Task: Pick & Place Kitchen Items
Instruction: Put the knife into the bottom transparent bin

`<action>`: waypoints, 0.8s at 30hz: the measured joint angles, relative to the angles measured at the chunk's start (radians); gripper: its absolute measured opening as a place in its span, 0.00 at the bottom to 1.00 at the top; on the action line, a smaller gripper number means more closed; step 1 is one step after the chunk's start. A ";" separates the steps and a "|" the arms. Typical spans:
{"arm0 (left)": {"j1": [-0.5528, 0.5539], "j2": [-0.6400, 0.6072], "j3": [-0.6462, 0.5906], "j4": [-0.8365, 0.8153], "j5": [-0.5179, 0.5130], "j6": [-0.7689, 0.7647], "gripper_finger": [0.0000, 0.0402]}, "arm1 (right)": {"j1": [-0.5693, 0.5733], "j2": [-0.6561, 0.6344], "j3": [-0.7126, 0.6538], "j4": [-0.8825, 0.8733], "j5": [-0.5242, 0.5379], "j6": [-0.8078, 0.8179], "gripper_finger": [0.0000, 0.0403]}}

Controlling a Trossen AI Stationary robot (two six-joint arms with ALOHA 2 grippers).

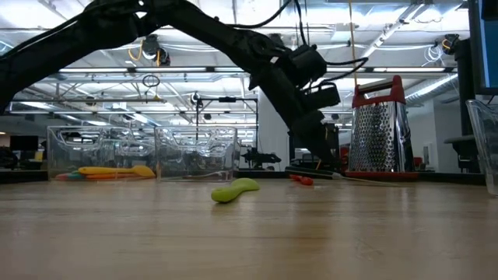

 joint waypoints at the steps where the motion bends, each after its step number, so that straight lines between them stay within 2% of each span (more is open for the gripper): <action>1: 0.000 0.008 0.000 0.013 -0.008 0.008 0.65 | 0.000 0.000 0.000 0.000 0.000 0.000 0.13; 6: 0.004 0.041 0.000 0.053 -0.017 0.014 0.65 | 0.000 0.000 0.000 0.000 0.003 -0.001 0.13; 13: 0.006 0.081 0.003 0.029 -0.030 0.002 0.62 | 0.000 0.000 0.000 -0.007 0.009 0.009 0.13; 16: 0.005 0.084 0.004 -0.004 -0.026 0.003 0.54 | -0.001 0.001 0.000 -0.011 0.027 0.015 0.13; 24: -0.002 0.081 0.000 0.050 -0.028 0.016 0.18 | -0.001 0.001 0.000 -0.010 0.032 0.017 0.13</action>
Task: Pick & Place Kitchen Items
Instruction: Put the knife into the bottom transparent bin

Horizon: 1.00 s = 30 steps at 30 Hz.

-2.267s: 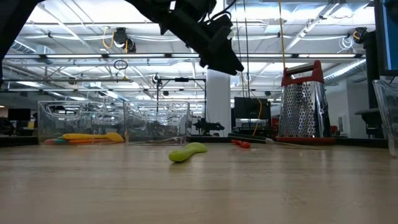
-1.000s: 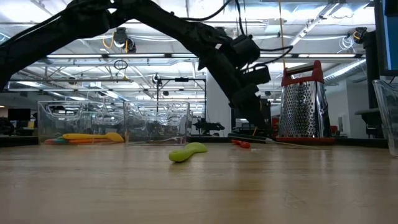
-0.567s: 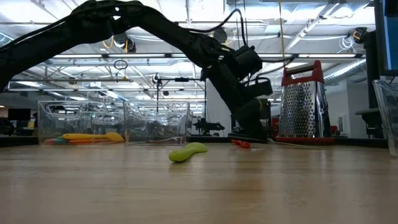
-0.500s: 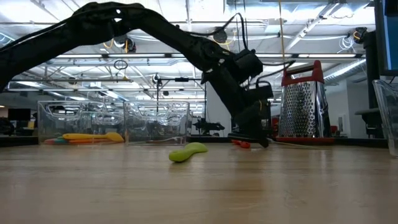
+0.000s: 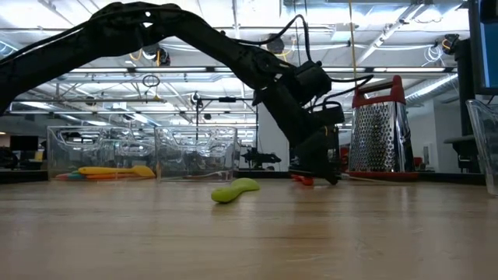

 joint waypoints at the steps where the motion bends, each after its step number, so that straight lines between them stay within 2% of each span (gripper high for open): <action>1: 0.000 0.000 0.000 0.016 -0.003 0.000 0.18 | 0.000 0.000 0.000 -0.001 0.000 0.000 0.13; 7: 0.004 -0.037 -0.005 -0.009 -0.037 0.010 0.18 | 0.000 0.000 0.000 -0.001 0.002 0.000 0.13; 11: 0.005 -0.112 -0.004 -0.042 -0.093 0.008 0.18 | 0.000 0.000 0.000 0.002 0.002 -0.011 0.13; 15: 0.004 -0.193 -0.003 -0.072 -0.101 -0.016 0.18 | 0.000 0.000 0.000 0.001 0.002 -0.039 0.13; 25: -0.013 -0.398 -0.001 -0.129 -0.088 -0.261 0.18 | 0.000 0.000 0.000 0.005 0.086 -0.145 0.13; 30: -0.013 -0.479 0.000 -0.188 -0.088 -0.399 0.18 | -0.001 0.000 0.000 0.022 0.144 -0.254 0.13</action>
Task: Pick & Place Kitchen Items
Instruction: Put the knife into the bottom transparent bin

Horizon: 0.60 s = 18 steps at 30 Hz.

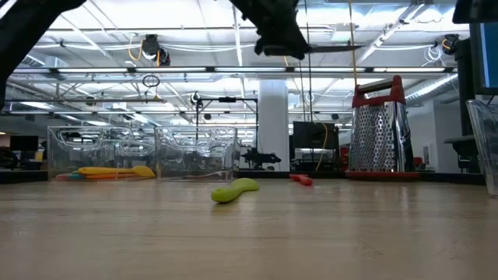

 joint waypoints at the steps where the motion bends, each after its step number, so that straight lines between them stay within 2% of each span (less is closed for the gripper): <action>1: 0.000 -0.013 0.000 -0.017 0.000 -0.030 0.18 | 0.000 0.000 0.000 0.012 0.012 -0.029 0.13; 5: -0.004 -0.068 0.000 -0.022 0.008 -0.143 0.18 | 0.000 0.000 0.000 0.085 0.070 -0.177 0.14; 12: -0.013 -0.147 0.000 -0.003 0.139 -0.336 0.18 | 0.000 0.000 0.000 0.167 0.213 -0.399 0.14; 15: -0.030 -0.171 0.000 0.040 0.182 -0.420 0.18 | 0.000 0.000 0.000 0.168 0.291 -0.474 0.14; 18: -0.057 -0.180 0.000 0.124 0.210 -0.498 0.18 | -0.001 0.000 0.000 0.177 0.308 -0.597 0.14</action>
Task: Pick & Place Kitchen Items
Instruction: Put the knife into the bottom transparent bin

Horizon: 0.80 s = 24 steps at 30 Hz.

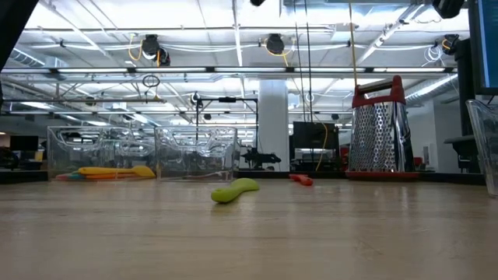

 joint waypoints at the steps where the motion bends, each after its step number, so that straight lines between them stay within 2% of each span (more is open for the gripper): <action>1: -0.008 0.000 0.000 0.024 0.011 -0.028 0.18 | 0.000 0.000 0.000 0.013 0.005 -0.044 0.14; 7: -0.054 0.002 -0.002 0.208 0.026 -0.188 0.18 | 0.000 0.003 0.000 0.180 0.006 -0.355 0.14; 12: -0.113 0.007 -0.002 0.307 0.010 -0.282 0.18 | 0.000 0.004 0.000 0.353 -0.149 -0.603 0.13; 18: -0.209 0.007 -0.002 0.405 -0.081 -0.309 0.18 | 0.000 0.005 0.000 0.481 -0.307 -0.755 0.14; 24: -0.300 0.007 -0.028 0.473 -0.205 -0.304 0.18 | 0.000 0.017 0.000 0.518 -0.332 -0.843 0.14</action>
